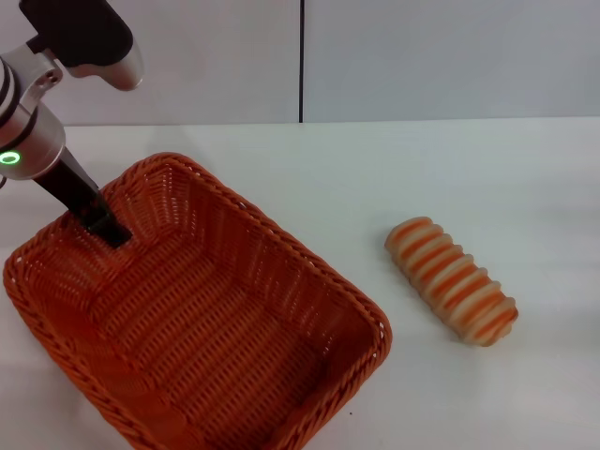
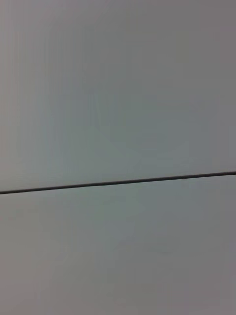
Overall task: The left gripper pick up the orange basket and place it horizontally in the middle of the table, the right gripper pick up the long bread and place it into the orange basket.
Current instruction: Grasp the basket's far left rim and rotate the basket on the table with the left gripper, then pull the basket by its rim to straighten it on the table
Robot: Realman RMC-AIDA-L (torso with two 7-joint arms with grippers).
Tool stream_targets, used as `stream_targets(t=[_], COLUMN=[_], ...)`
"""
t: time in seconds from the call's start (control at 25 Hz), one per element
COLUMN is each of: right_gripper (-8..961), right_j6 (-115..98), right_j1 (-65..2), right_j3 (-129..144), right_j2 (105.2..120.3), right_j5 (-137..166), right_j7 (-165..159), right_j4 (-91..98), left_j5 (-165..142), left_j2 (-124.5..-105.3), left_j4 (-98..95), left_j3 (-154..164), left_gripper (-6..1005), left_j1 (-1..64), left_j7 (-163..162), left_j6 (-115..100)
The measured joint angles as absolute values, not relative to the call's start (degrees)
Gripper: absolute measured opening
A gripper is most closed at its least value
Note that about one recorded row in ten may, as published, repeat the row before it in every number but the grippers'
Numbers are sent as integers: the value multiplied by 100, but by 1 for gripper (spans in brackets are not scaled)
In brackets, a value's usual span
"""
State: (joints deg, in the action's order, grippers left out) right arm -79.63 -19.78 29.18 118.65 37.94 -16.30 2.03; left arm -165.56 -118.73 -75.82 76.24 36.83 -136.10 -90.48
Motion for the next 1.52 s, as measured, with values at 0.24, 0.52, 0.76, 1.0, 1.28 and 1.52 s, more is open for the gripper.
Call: stream_targets(t=[0.24,0.52,0.76,1.0,1.28,1.52], right_gripper=[588,588,587,587,587,587], right_j6=[-7953,-7946,-7895,-7874,-7863,-7837], right_j1=[-1966,-1969,-1970,-1976,-2007,-2062], right_j3=[2917,2917,2918,2918,2918,2918], right_j2=[11865,11865,11865,11853,11762,11736], right_j5=[3797,3797,3797,3795,3790,3789], right_j7=[-1644,-1663,-1665,-1670,-1868,-1898], right_j4=[202,202,199,199,158,146], left_j5=[-16558,-16563,-16111,-15718,-16399,-16566], left_j2=[-11865,-11877,-11898,-11901,-11857,-11834], left_j4=[-7563,-7547,-7507,-7480,-6886,-6710], left_j3=[7722,7760,7655,7620,7299,7058], left_gripper=[691,443,331,223,151,145], left_j1=[3688,3800,4101,4382,4687,4712], left_j7=[-13526,-13652,-14672,-15275,-16038,-16090], left_j6=[-9019,-9243,-9296,-9109,-8671,-8718])
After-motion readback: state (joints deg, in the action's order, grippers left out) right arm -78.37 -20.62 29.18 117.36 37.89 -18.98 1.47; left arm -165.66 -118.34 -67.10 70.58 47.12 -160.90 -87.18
